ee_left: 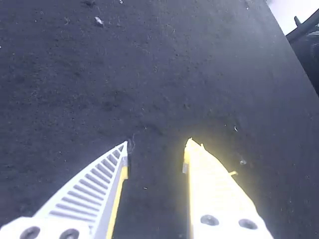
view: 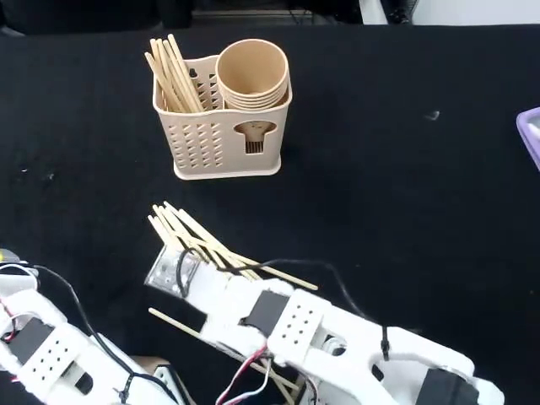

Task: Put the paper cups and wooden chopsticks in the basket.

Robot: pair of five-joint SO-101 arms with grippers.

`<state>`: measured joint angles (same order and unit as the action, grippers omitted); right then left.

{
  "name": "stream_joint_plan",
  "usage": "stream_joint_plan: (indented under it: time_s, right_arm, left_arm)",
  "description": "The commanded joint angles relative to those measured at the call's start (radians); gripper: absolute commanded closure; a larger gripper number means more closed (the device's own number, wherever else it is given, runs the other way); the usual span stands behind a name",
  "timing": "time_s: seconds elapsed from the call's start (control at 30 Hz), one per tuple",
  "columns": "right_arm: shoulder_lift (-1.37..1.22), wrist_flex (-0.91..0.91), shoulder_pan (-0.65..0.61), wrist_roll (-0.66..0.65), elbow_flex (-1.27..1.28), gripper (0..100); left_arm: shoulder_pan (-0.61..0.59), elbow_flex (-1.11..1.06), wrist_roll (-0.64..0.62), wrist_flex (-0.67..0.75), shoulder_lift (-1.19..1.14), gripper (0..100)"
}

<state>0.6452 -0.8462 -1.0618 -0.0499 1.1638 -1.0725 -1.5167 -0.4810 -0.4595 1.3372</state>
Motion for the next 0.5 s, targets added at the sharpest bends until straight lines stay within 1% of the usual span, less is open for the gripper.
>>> stream_joint_plan:
  time_s: [0.0, 0.13, 0.27, 0.4, 0.47]
  right_arm:
    - [0.027, 0.018, -0.026, 0.038, -0.033, 81.4]
    - [0.027, 0.028, -0.149, 0.137, -0.018, 81.4]
    - [0.027, 0.129, -0.160, 0.199, 0.036, 80.1]
    - [0.027, 0.264, -0.192, 0.201, 0.128, 72.6]
    - [0.027, 0.285, -0.216, 0.201, 0.145, 72.5]
  left_arm:
    - [-0.018, 0.048, -0.011, 0.021, 0.003, 81]
    - [-0.048, 0.050, -0.063, 0.023, 0.009, 81]
    - [-0.094, 0.058, -0.126, 0.023, 0.006, 81]
    - [-0.099, 0.058, -0.137, 0.023, 0.009, 81]
    - [-0.099, 0.058, -0.137, 0.023, 0.009, 81]
